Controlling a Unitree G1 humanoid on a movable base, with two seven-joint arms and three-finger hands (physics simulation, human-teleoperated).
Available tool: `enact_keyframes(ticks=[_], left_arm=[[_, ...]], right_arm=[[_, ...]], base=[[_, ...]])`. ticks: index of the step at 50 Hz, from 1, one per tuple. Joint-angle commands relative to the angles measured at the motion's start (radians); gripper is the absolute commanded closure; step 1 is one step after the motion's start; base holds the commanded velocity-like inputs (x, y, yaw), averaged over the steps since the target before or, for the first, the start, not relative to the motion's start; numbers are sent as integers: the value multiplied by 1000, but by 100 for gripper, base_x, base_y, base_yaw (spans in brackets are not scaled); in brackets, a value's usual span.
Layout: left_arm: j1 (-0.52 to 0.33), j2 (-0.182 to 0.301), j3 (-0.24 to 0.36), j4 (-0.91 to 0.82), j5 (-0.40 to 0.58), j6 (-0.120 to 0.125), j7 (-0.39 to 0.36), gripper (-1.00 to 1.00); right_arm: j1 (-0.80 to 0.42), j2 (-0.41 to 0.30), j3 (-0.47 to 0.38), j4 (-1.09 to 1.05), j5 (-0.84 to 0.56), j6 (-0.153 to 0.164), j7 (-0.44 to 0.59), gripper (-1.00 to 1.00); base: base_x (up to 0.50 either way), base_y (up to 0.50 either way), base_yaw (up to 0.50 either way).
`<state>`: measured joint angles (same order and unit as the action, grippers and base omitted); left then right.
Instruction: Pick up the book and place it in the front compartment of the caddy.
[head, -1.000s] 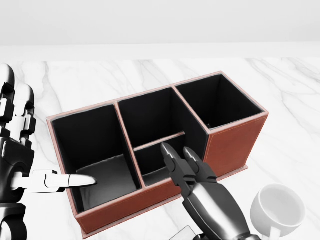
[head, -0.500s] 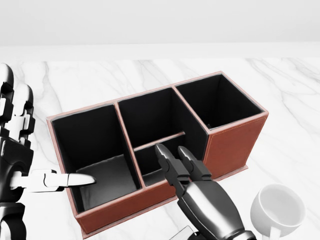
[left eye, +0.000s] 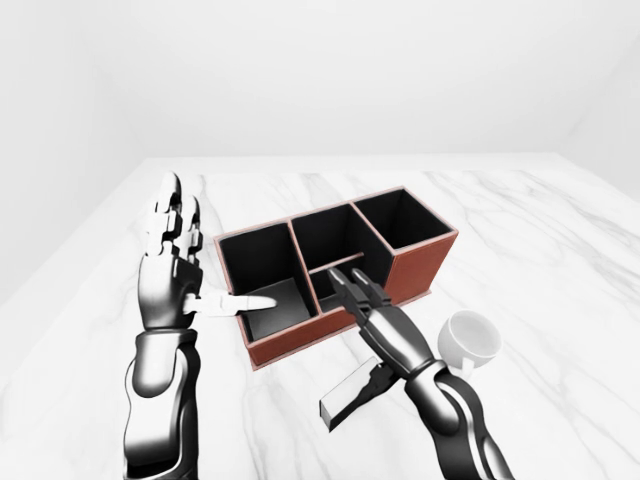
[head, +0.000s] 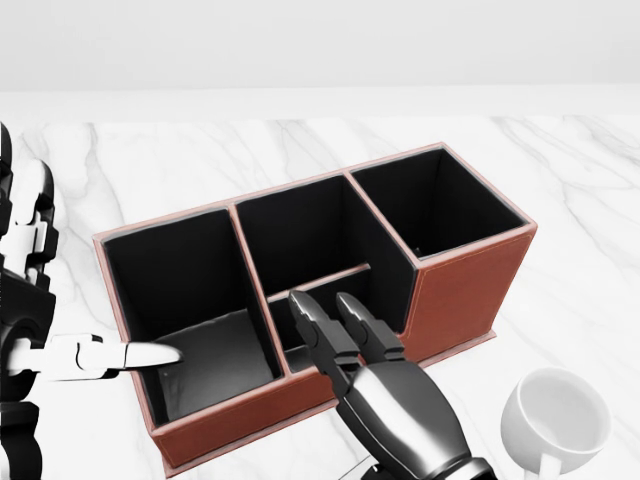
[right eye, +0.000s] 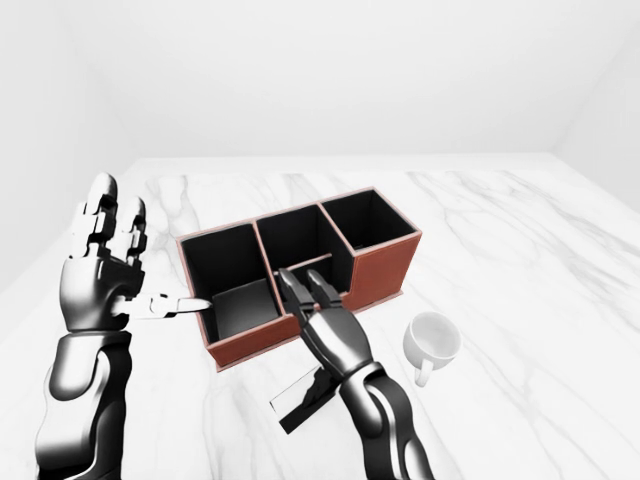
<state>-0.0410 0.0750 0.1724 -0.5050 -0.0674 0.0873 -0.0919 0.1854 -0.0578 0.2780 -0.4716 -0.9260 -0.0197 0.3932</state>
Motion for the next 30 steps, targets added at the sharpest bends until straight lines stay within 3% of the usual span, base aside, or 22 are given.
enact_keyframes(ticks=[1,30], left_arm=[[-9,9,15,-16,-4,0,-4,-100],[-16,15,29,-34,-8,0,-11,-100]], right_arm=[[11,-2,26,9,-10,-10,-13,-100],[87,-46,114,30,-32,-28,-88,-100]], base=[[0,0,0],[0,0,0]])
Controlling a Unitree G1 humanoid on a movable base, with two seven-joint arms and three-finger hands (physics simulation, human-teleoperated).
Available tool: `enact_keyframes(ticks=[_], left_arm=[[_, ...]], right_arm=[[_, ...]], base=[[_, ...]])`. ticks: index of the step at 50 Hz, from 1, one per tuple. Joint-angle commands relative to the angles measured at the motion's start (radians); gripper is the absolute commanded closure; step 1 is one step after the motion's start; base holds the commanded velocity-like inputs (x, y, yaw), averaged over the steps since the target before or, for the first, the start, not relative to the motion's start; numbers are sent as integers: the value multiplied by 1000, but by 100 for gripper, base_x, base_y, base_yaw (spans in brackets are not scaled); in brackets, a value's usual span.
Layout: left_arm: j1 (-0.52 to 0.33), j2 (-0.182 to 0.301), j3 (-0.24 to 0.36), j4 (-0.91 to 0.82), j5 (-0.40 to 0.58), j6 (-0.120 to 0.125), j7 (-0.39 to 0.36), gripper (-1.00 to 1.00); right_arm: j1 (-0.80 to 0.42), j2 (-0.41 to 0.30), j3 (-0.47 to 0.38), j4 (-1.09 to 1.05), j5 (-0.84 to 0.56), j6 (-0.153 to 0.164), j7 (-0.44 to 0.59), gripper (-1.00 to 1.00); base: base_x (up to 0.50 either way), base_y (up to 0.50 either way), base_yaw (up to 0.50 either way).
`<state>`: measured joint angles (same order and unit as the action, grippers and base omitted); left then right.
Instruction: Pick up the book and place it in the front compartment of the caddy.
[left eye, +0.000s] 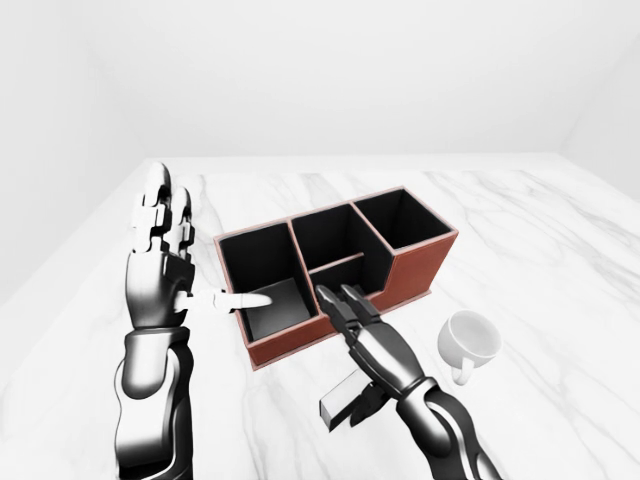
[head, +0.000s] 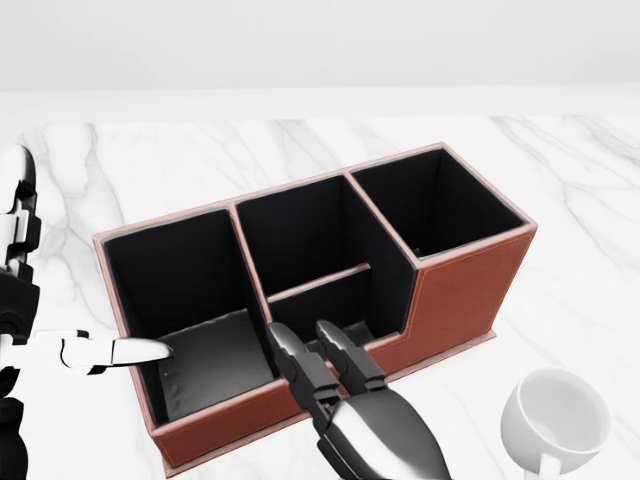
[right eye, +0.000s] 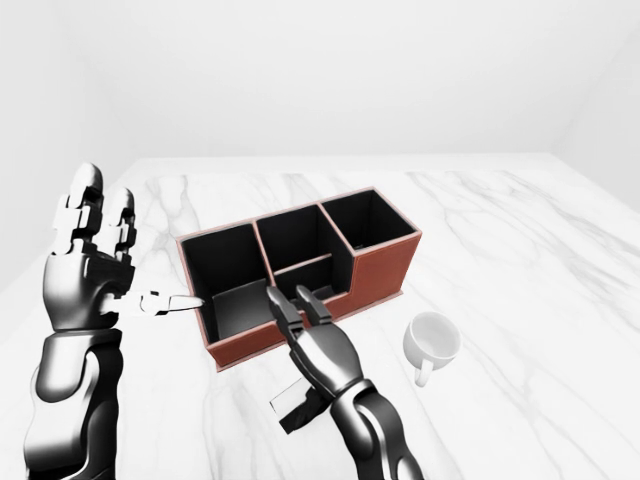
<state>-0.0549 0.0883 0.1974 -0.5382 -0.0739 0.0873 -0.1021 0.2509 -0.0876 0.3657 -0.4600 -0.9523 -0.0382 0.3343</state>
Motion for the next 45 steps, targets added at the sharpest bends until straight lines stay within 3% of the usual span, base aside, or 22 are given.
enact_keyframes(ticks=[1,19,45], left_arm=[[-2,1,4,-1,-2,0,-1,-100],[0,-1,-2,14,3,0,0,-100],[-1,0,-1,9,3,0,0,-100]], right_arm=[[25,-18,29,22,-7,-12,-34,-100],[46,-35,38,75,-11,-44,-83,-100],[58,-47,60,143,-21,-49,-136,-100]], base=[[0,0,0],[0,0,0],[0,0,0]])
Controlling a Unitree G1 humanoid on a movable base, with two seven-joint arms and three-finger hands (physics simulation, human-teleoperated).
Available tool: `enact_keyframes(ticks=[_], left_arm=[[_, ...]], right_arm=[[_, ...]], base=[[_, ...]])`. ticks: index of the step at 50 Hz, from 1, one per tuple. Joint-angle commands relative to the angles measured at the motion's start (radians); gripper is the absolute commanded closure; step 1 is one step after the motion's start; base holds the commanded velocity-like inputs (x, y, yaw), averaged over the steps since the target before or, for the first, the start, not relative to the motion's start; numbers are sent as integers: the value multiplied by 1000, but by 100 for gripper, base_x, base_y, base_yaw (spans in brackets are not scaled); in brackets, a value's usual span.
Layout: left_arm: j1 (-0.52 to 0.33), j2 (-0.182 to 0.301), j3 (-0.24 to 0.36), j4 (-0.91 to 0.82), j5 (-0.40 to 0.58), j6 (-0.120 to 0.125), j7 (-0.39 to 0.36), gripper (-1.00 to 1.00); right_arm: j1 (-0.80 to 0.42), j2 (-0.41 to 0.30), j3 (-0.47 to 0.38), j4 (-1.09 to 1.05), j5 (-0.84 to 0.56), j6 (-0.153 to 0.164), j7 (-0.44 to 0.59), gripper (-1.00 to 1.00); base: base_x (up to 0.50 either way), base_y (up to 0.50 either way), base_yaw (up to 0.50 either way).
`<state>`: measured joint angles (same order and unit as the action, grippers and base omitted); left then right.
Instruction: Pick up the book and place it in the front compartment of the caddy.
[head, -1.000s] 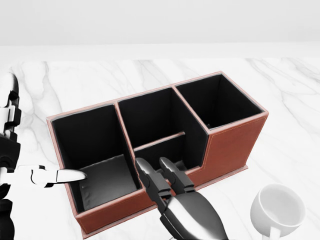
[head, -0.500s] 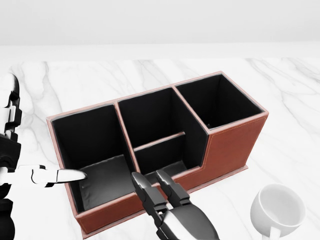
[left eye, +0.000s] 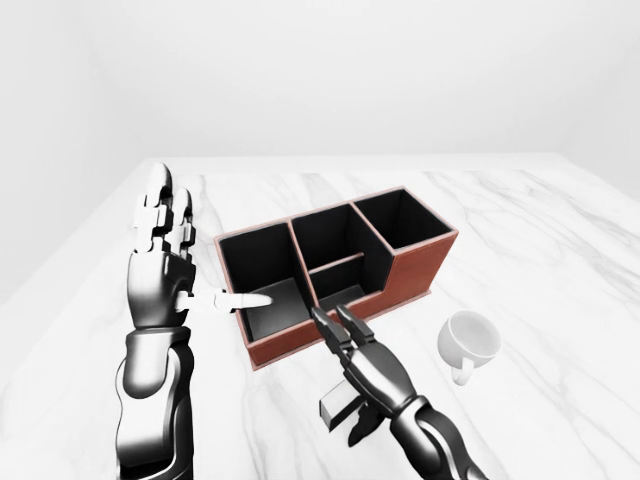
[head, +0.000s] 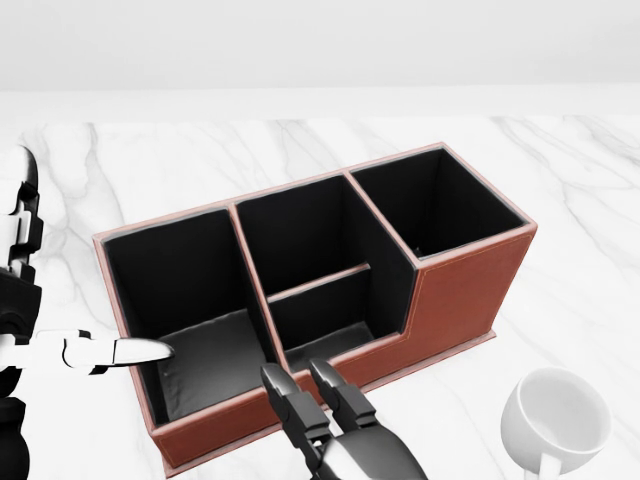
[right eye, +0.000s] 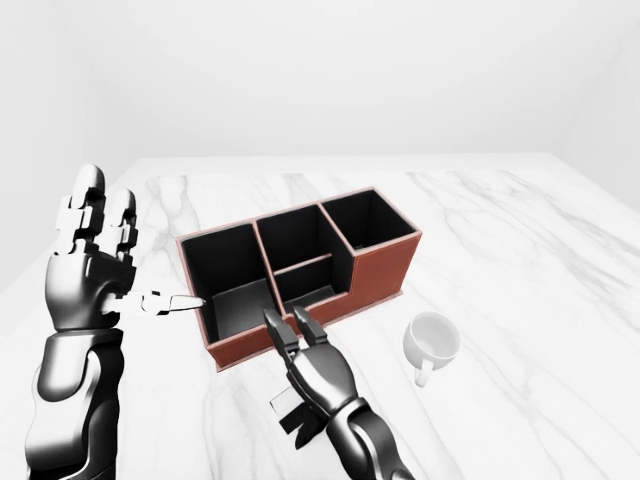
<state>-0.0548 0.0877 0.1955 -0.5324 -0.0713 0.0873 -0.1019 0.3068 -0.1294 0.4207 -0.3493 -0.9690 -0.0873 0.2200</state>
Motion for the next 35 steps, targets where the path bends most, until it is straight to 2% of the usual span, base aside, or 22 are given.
enact_keyframes(ticks=[1,35], left_arm=[[-1,0,0,3,0,0,0,-100],[5,-5,-9,7,9,0,-1,-100]], right_arm=[[2,-6,5,35,-4,0,-23,-100],[-34,14,-42,129,-16,0,-37,-100]], base=[[0,0,0],[0,0,0]])
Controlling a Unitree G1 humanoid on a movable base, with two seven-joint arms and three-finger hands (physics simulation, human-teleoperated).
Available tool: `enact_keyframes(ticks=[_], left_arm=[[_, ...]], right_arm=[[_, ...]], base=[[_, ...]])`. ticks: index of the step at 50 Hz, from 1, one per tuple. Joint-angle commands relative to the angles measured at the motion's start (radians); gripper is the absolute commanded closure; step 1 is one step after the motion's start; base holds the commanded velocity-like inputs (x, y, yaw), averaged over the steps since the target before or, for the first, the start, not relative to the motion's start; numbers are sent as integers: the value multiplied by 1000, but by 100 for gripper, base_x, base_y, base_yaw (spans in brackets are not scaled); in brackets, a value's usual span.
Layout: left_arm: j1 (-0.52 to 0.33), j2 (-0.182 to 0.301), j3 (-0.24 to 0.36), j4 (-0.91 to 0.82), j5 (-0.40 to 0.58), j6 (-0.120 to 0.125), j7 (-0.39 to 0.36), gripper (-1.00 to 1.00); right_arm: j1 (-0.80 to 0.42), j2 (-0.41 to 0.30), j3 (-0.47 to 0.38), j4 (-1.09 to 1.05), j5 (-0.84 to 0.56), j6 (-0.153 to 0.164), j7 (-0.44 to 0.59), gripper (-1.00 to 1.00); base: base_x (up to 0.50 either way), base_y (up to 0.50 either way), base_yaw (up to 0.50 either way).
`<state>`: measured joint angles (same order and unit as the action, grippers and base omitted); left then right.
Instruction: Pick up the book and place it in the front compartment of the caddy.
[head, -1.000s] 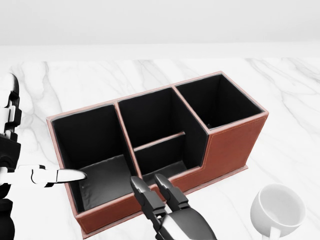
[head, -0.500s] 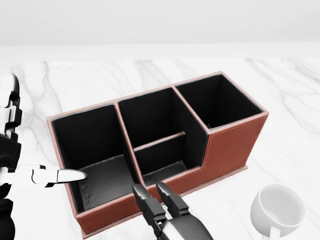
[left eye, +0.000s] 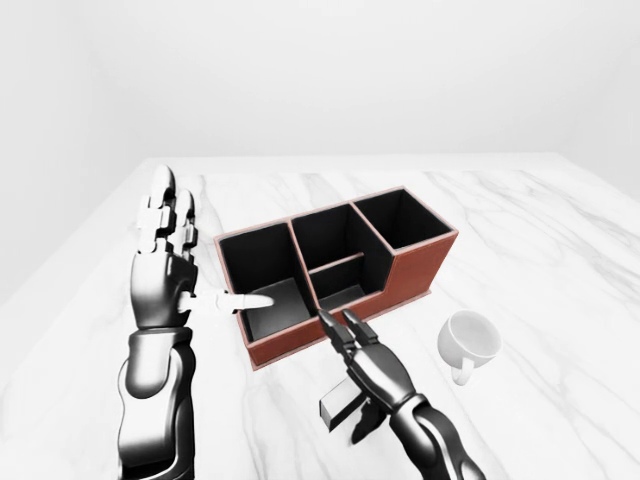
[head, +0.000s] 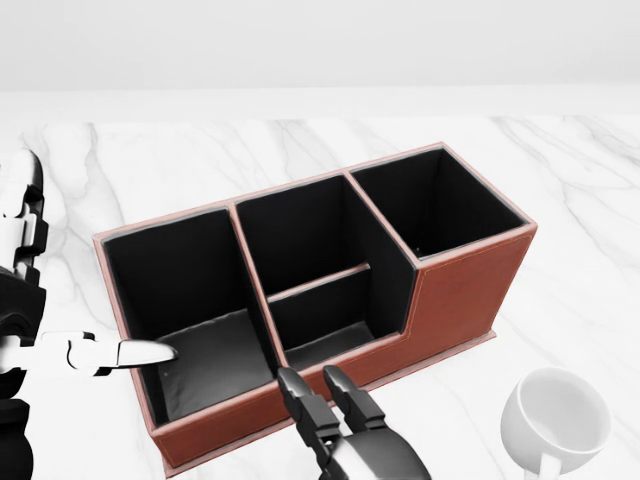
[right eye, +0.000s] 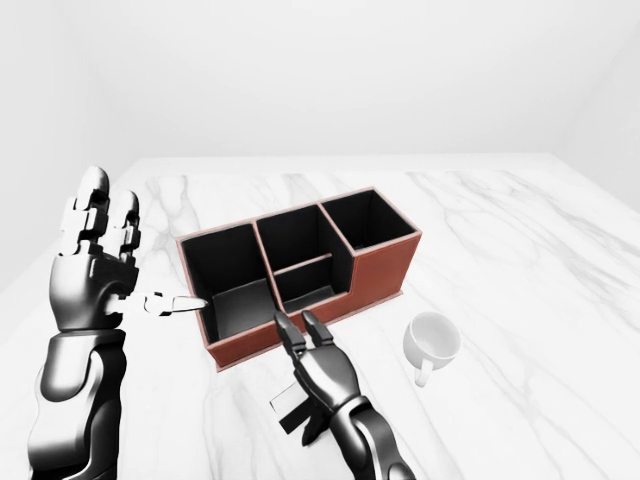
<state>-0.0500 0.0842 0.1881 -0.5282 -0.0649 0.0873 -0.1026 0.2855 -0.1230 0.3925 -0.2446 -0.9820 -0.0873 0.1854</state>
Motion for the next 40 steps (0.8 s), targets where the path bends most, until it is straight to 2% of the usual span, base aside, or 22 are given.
enact_keyframes(ticks=[1,40], left_arm=[[0,-1,-2,4,3,0,0,-100],[4,-3,-5,-1,5,0,-1,-100]], right_arm=[[-14,9,-14,26,-3,0,-2,-100],[-24,19,-25,103,-20,0,-40,-100]], base=[[0,0,0],[0,0,0]])
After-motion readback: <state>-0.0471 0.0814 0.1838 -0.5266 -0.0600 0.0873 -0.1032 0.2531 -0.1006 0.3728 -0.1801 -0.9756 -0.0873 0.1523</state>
